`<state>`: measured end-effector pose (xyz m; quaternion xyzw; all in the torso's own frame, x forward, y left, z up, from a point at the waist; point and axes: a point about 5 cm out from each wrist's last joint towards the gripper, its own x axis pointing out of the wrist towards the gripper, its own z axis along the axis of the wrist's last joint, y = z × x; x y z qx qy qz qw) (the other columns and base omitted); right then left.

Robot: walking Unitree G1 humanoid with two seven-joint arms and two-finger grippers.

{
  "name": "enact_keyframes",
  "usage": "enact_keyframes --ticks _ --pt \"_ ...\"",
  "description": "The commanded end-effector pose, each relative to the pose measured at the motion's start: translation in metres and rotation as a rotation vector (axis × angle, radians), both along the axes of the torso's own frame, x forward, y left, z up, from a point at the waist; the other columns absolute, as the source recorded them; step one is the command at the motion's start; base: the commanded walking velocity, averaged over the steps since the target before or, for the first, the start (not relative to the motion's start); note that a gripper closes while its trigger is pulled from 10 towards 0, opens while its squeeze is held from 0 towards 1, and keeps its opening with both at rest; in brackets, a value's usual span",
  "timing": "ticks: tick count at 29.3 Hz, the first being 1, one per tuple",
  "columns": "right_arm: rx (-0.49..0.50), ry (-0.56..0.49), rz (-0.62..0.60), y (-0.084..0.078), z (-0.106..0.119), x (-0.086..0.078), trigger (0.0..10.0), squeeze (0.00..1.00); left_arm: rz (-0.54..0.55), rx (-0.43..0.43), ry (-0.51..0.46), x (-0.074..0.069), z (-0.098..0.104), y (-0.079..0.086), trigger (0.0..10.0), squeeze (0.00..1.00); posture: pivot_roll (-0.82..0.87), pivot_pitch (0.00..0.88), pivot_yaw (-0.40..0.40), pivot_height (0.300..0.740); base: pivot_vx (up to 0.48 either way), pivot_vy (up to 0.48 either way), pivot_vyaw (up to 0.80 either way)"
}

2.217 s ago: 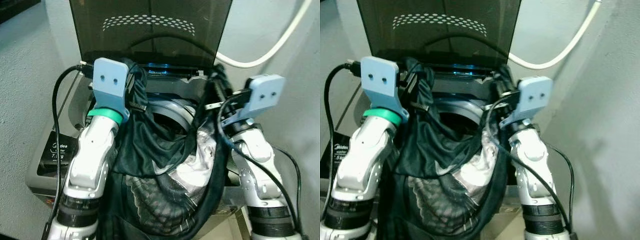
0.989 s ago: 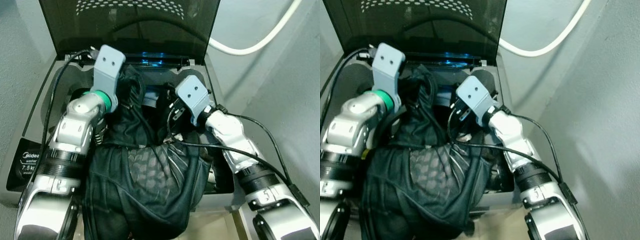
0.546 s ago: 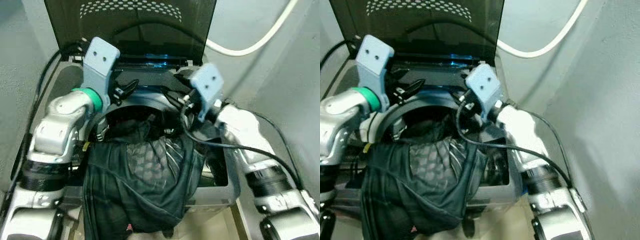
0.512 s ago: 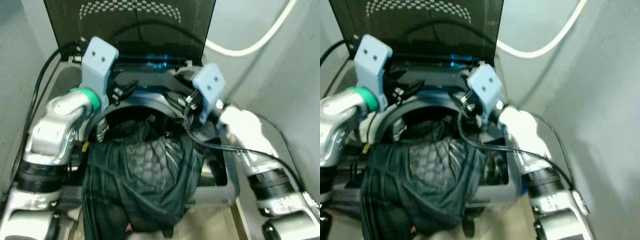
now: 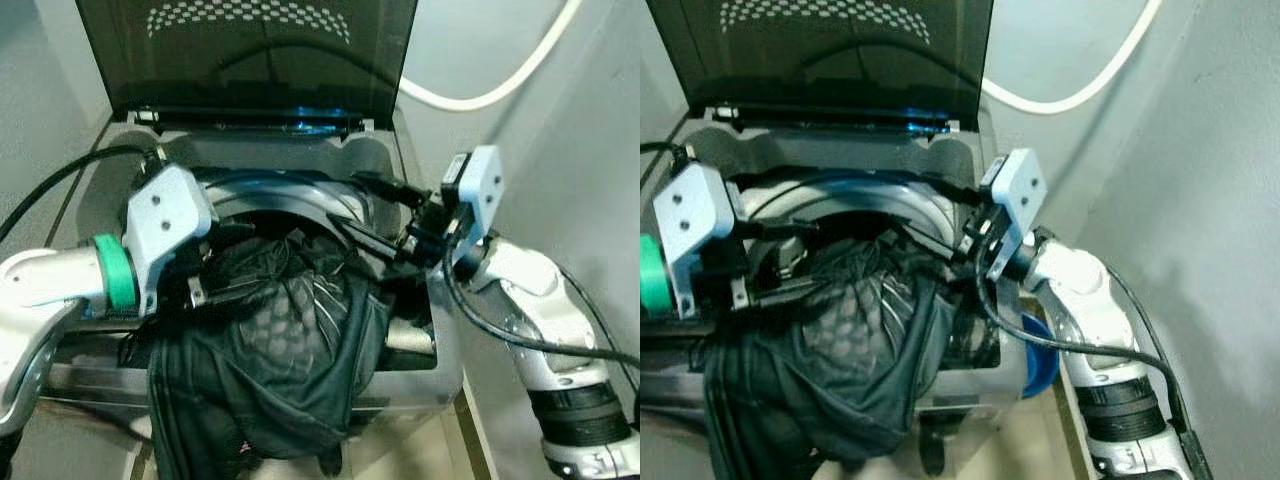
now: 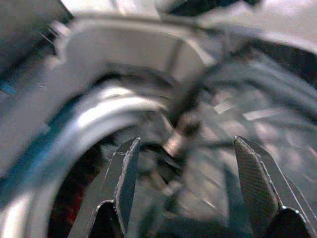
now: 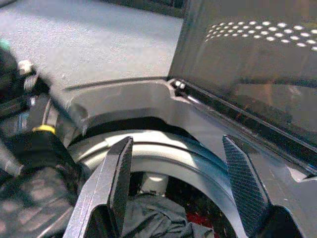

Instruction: Clothes washing

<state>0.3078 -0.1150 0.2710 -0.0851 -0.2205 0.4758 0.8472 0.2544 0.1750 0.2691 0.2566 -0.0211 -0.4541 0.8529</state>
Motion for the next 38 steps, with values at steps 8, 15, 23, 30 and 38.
enact_keyframes --ticks 8,15,23,30,38 --pt "0.024 0.002 0.007 0.002 0.005 -0.002 10.0 0.00 -0.015 -0.018 0.118 0.004 -0.035 -0.009 10.0 0.00 0.12 0.122 0.025 0.740 0.000 0.000 0.00" --pt "0.035 0.007 -0.042 -0.002 0.005 -0.001 10.0 0.00 0.022 -0.103 0.057 0.007 -0.032 -0.025 10.0 0.00 0.12 0.121 0.029 0.740 0.000 0.000 0.00" --pt "0.063 0.017 -0.085 -0.001 0.004 0.003 10.0 0.00 0.332 -0.369 -0.197 0.040 0.013 -0.015 10.0 0.00 0.12 0.116 0.022 0.740 0.000 0.000 0.00" --pt "0.065 0.018 -0.091 0.000 0.004 0.004 10.0 0.00 0.366 -0.404 -0.226 0.042 0.020 -0.014 10.0 0.00 0.12 0.114 0.023 0.740 0.000 0.000 0.00" --pt "0.064 0.017 -0.099 -0.001 0.005 0.004 10.0 0.00 0.405 -0.437 -0.229 0.046 0.022 -0.015 10.0 0.00 0.12 0.112 0.023 0.740 0.000 0.280 0.00"
